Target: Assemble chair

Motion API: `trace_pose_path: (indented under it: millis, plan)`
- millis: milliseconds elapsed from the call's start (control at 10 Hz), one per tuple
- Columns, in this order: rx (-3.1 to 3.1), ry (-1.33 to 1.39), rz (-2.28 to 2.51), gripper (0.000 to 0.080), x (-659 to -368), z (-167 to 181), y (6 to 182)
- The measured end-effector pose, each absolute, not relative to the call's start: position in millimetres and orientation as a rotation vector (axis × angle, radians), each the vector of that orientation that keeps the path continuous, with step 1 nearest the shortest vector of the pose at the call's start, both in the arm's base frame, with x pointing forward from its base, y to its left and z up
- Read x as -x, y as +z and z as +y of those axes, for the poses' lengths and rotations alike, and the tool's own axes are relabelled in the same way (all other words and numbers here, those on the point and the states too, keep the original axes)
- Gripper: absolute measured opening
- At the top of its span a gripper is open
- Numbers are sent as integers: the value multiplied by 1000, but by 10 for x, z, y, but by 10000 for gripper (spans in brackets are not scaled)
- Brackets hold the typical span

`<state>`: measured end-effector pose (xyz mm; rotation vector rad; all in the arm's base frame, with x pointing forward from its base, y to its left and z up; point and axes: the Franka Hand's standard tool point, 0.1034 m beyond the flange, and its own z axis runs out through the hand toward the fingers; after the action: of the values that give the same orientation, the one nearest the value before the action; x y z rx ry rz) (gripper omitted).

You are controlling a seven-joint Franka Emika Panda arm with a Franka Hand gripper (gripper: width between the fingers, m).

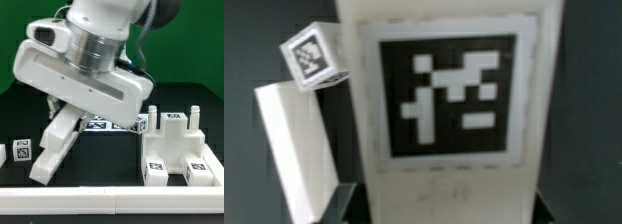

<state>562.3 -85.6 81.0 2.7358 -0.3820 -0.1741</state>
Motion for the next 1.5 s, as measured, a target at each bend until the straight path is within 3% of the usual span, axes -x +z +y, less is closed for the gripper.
trace_pose_path:
  millis: [500, 900, 1000, 1100, 1200, 1300, 1500]
  plan:
    - [-2512, -209, -423, 287, -5697, -854, 657]
    - [-2492, -203, -403, 287, -5712, -945, 655]
    - [-2493, -203, -401, 403, -5711, -937, 649]
    - [-2534, -214, -384, 403, -5736, -922, 663]
    - [-2627, -191, -391, 548, -5798, -951, 677]
    - [-2713, -161, -417, 628, -5814, -1009, 691]
    - [-2820, -112, -422, 645, -5849, -1079, 708]
